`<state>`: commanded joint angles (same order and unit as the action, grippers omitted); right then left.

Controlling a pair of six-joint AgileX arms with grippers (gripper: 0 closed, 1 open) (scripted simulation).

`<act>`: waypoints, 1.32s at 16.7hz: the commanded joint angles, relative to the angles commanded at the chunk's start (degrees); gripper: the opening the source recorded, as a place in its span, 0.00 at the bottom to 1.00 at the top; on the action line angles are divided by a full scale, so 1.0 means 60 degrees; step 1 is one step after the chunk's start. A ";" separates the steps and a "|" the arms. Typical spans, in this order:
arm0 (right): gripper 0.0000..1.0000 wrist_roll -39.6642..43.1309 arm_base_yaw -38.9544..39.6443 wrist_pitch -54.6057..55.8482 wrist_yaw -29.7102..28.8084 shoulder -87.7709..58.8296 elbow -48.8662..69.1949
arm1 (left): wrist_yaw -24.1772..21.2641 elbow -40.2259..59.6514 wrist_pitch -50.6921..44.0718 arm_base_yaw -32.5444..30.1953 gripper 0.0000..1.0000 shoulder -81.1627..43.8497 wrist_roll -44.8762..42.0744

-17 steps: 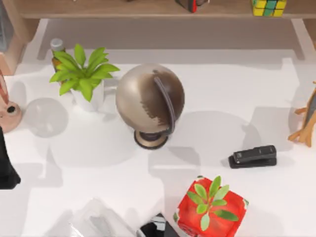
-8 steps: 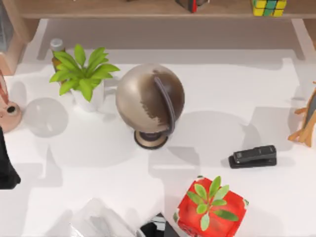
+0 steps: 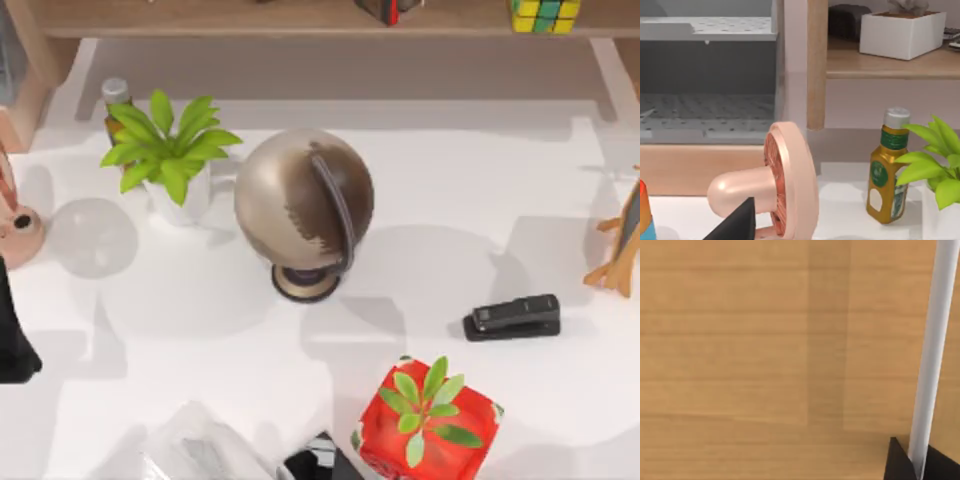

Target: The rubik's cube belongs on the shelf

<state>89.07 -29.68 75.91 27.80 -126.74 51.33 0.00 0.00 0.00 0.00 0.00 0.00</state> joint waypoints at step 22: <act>0.00 -0.0031 0.0828 -0.2020 -0.0924 -0.1521 0.3417 | 0.0000 0.0000 0.0000 0.0000 1.00 0.0000 0.0000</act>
<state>88.89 -24.71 63.78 22.26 -135.87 71.83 0.00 0.00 0.00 0.00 0.00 0.00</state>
